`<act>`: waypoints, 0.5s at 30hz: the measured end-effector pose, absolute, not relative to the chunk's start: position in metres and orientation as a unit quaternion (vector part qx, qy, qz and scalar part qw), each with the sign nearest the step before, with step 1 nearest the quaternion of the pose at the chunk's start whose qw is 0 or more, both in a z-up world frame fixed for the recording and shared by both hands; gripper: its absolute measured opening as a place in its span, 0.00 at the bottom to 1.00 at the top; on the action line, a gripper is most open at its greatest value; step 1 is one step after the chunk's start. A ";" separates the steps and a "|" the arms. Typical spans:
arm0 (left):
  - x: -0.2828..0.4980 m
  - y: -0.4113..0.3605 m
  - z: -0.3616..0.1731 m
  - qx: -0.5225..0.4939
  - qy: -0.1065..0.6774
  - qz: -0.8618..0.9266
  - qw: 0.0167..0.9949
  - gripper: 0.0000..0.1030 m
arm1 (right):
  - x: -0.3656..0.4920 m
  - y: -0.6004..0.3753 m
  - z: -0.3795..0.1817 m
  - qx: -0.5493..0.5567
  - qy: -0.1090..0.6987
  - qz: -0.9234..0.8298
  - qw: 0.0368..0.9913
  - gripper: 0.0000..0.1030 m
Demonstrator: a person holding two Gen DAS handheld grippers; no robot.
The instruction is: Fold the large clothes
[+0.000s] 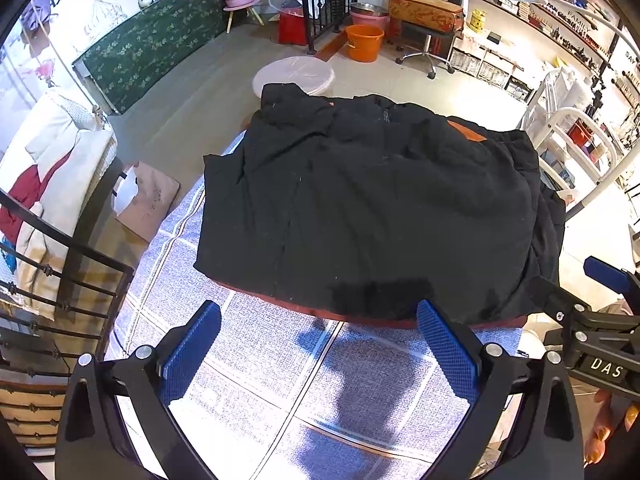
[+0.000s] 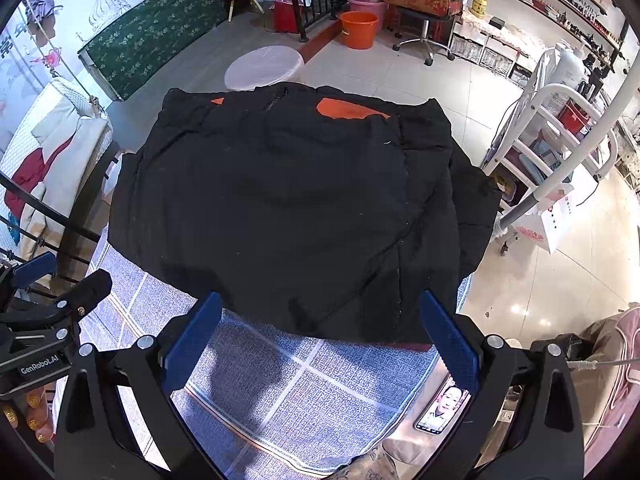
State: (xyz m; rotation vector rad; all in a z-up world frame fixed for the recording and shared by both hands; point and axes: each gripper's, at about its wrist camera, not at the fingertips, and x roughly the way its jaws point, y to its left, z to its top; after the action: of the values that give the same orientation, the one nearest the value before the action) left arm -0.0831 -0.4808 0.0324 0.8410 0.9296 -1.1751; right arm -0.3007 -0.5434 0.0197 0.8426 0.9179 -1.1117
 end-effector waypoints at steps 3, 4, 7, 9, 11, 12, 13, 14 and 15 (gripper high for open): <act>-0.081 -0.481 0.030 0.375 0.411 -0.513 0.653 0.94 | -0.300 -0.543 0.018 0.375 0.408 -0.493 0.671 0.95; -0.080 -0.481 0.028 0.376 0.413 -0.512 0.652 0.94 | -0.300 -0.542 0.018 0.375 0.408 -0.492 0.671 0.95; -0.079 -0.481 0.027 0.374 0.415 -0.511 0.653 0.94 | -0.299 -0.543 0.016 0.375 0.411 -0.492 0.670 0.95; -0.078 -0.482 0.027 0.373 0.416 -0.511 0.653 0.94 | -0.298 -0.543 0.015 0.376 0.411 -0.491 0.670 0.95; -0.078 -0.482 0.027 0.374 0.414 -0.511 0.654 0.94 | -0.298 -0.543 0.014 0.376 0.411 -0.491 0.669 0.95; -0.078 -0.482 0.027 0.376 0.413 -0.511 0.654 0.94 | -0.298 -0.543 0.014 0.376 0.411 -0.491 0.669 0.95; -0.078 -0.482 0.026 0.376 0.413 -0.511 0.653 0.94 | -0.298 -0.543 0.014 0.376 0.412 -0.491 0.669 0.95; -0.078 -0.482 0.026 0.376 0.413 -0.511 0.653 0.94 | -0.298 -0.543 0.014 0.377 0.411 -0.491 0.669 0.94; -0.078 -0.482 0.026 0.376 0.413 -0.511 0.654 0.94 | -0.298 -0.543 0.014 0.376 0.411 -0.491 0.669 0.95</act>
State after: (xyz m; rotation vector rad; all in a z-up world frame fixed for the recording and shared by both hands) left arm -0.0784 -0.4823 0.0262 0.8537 0.9361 -1.1584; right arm -0.2982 -0.5433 0.0144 0.8485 0.9263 -1.1077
